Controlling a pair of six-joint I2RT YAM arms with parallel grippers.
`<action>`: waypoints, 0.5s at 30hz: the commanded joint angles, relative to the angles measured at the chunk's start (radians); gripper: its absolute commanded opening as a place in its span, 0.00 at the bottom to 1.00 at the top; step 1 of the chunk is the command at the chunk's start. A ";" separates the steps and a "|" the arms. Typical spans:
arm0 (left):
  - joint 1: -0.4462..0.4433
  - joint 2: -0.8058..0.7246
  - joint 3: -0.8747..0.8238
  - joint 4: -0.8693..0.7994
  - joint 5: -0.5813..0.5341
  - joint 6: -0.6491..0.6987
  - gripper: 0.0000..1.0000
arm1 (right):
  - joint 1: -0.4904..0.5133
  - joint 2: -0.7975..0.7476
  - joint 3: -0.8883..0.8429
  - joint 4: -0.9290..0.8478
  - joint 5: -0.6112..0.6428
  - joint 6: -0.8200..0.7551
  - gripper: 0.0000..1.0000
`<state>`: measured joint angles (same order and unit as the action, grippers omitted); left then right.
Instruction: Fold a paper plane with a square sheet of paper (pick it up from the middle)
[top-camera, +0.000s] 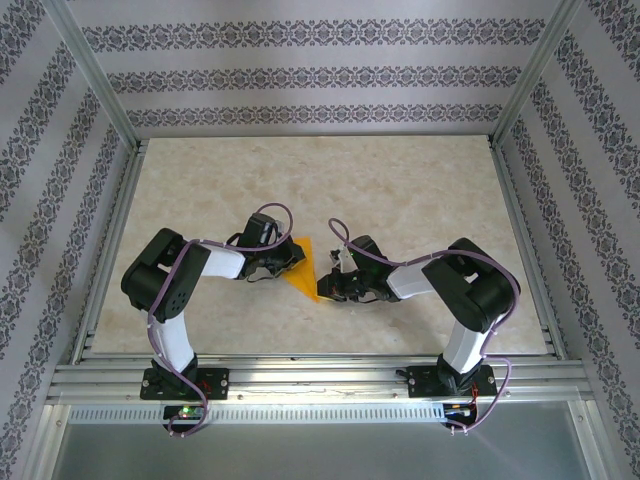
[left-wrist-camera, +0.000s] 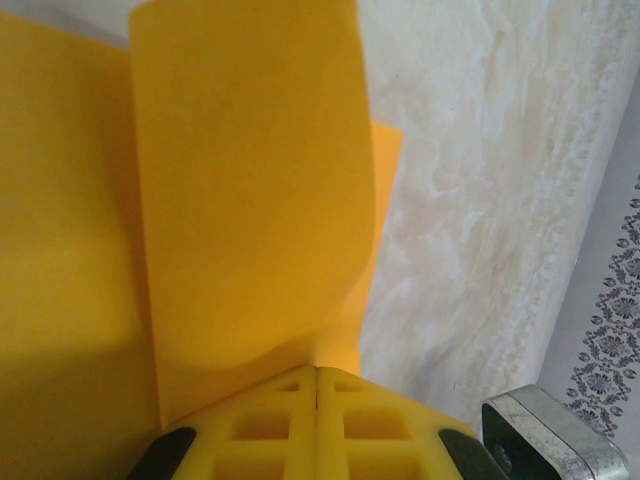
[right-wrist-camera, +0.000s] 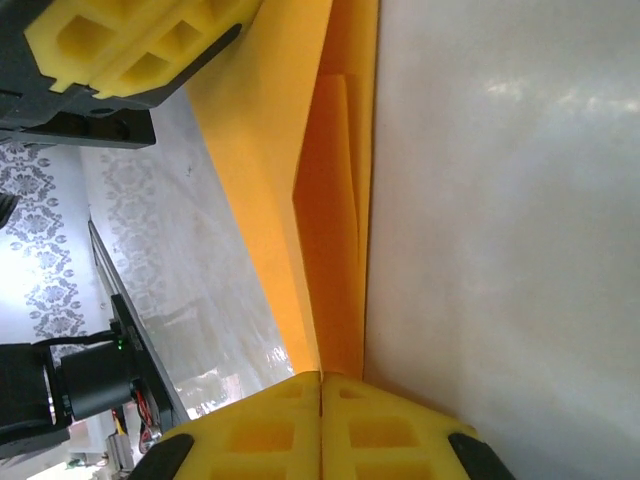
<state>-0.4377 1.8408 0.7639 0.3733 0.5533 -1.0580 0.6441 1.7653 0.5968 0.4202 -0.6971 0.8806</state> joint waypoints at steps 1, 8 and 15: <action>-0.007 0.018 -0.019 -0.050 -0.021 0.010 0.02 | 0.024 -0.002 -0.012 -0.180 -0.012 -0.050 0.08; -0.007 0.016 -0.022 -0.051 -0.025 0.009 0.02 | 0.044 -0.047 0.042 -0.358 0.006 -0.135 0.13; -0.007 0.021 -0.027 -0.041 -0.023 0.005 0.02 | 0.047 -0.055 0.057 -0.390 0.007 -0.147 0.05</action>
<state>-0.4385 1.8408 0.7631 0.3737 0.5579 -1.0584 0.6769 1.7126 0.6510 0.1371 -0.6895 0.7620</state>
